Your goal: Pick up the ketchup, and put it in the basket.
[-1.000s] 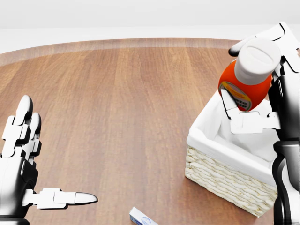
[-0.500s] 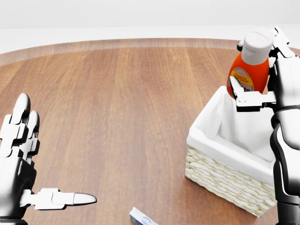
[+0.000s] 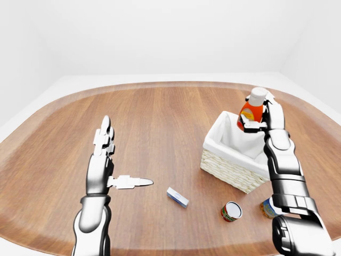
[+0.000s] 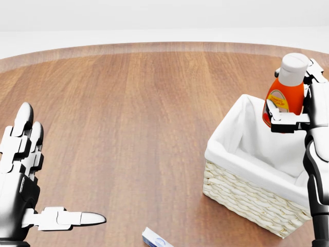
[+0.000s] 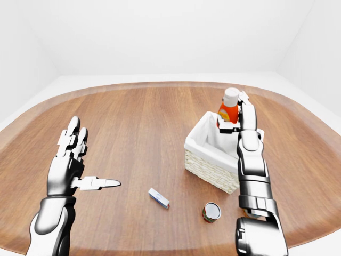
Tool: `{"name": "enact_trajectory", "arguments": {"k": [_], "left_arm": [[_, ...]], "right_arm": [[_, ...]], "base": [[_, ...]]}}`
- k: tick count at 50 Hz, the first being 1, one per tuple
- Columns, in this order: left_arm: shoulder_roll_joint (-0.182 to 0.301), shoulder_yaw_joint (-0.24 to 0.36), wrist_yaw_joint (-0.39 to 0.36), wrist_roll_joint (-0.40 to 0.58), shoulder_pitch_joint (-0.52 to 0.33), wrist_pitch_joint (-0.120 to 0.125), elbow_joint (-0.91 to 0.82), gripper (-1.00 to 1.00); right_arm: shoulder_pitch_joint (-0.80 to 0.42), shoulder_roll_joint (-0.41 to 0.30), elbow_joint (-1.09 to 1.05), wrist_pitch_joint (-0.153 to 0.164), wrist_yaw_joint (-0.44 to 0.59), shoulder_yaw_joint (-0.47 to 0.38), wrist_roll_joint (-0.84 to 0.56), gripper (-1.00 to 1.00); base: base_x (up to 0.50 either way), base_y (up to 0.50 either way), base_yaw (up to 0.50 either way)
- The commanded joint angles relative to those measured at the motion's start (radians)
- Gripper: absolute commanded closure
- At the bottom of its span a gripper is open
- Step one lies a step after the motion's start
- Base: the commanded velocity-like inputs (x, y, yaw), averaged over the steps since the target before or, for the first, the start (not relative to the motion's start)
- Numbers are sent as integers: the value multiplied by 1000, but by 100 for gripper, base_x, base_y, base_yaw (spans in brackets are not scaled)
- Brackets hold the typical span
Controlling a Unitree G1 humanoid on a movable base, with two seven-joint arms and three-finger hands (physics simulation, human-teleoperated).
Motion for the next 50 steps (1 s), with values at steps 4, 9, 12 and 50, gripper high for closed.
{"name": "enact_trajectory", "arguments": {"k": [4,9,12,50], "left_arm": [[0,-2,-1,1,3,0,-2,-100],[0,-3,-2,1,4,0,-1,-100],[-1,-4,-2,1,4,0,2,-100],[0,10,-7,-8,0,0,-15,-100]], "right_arm": [[-7,-13,34,0,-14,-6,19,100],[-7,-12,29,0,-13,-5,17,100],[-11,-14,31,0,-15,-4,11,100],[24,-64,-17,0,92,7,-294,100]], "base": [[0,0,0],[0,0,0],[0,0,0],[0,0,0]]}}
